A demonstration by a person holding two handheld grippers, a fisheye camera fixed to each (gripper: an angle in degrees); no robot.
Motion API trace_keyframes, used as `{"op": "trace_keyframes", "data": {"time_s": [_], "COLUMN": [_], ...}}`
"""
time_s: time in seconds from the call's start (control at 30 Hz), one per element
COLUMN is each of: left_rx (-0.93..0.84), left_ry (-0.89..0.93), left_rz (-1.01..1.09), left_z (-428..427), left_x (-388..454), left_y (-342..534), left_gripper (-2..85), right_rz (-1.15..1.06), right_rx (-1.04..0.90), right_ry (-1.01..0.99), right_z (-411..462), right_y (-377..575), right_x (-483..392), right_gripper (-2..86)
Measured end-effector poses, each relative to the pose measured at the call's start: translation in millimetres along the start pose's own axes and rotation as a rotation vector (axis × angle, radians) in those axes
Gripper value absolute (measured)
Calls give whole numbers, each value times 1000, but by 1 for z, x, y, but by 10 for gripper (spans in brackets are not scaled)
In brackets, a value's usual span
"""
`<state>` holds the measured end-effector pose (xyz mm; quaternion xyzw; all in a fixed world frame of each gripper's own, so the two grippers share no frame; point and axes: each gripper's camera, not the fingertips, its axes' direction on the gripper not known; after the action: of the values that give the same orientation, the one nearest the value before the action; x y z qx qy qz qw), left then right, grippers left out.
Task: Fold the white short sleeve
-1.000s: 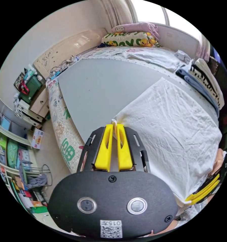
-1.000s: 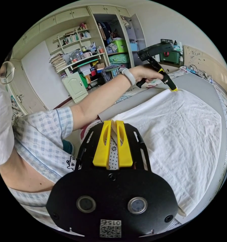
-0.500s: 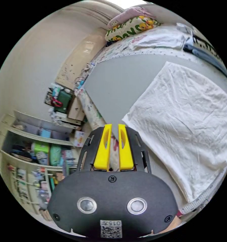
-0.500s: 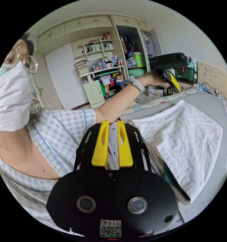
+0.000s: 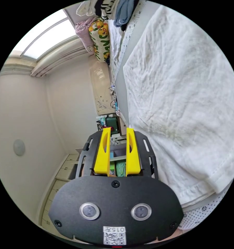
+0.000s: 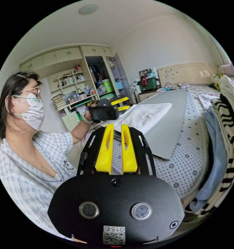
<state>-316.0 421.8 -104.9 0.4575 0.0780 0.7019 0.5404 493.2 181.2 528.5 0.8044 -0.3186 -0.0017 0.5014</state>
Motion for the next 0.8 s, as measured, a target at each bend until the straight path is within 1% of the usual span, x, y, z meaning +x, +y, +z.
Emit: {"op": "trace_keyframes", "data": {"time_s": [0.03,0.1,0.17,0.2,0.23,0.27,0.3,0.33,0.37,0.43,0.53,0.67,0.8], "left_rx": [23,98,232,285,429,604,689,820,883,900,922,848,877], "left_ry": [47,210,531,623,803,938,984,1040,1070,1114,1156,1270,1295], "left_rz": [-24,-93,-196,-212,-209,-175,-149,-104,-92,-112,-110,-43,-22], "left_z": [3,11,32,39,50,60,64,74,86,107,137,179,203], "left_x": [-1,-13,-43,-50,-60,-64,-63,-59,-54,-41,-12,10,24], "left_y": [4,17,51,63,90,119,133,159,178,194,201,183,186], "left_gripper": [90,89,92,93,95,95,94,92,91,88,82,72,39], "right_rz": [14,22,3,-4,-21,-38,-47,-68,-89,-113,-145,-188,-213], "right_rx": [0,15,30,31,30,26,25,23,23,11,-69,-133,-177], "right_ry": [48,79,86,95,123,157,172,194,207,198,167,154,193], "right_z": [-2,-5,-9,-9,-10,-9,-9,-9,-8,-6,6,21,31], "right_y": [1,2,1,1,0,0,0,0,1,1,-2,-2,4], "right_x": [3,7,8,8,8,8,8,8,9,12,17,15,10], "right_gripper": [61,67,71,73,75,77,79,81,85,89,97,100,89]}}
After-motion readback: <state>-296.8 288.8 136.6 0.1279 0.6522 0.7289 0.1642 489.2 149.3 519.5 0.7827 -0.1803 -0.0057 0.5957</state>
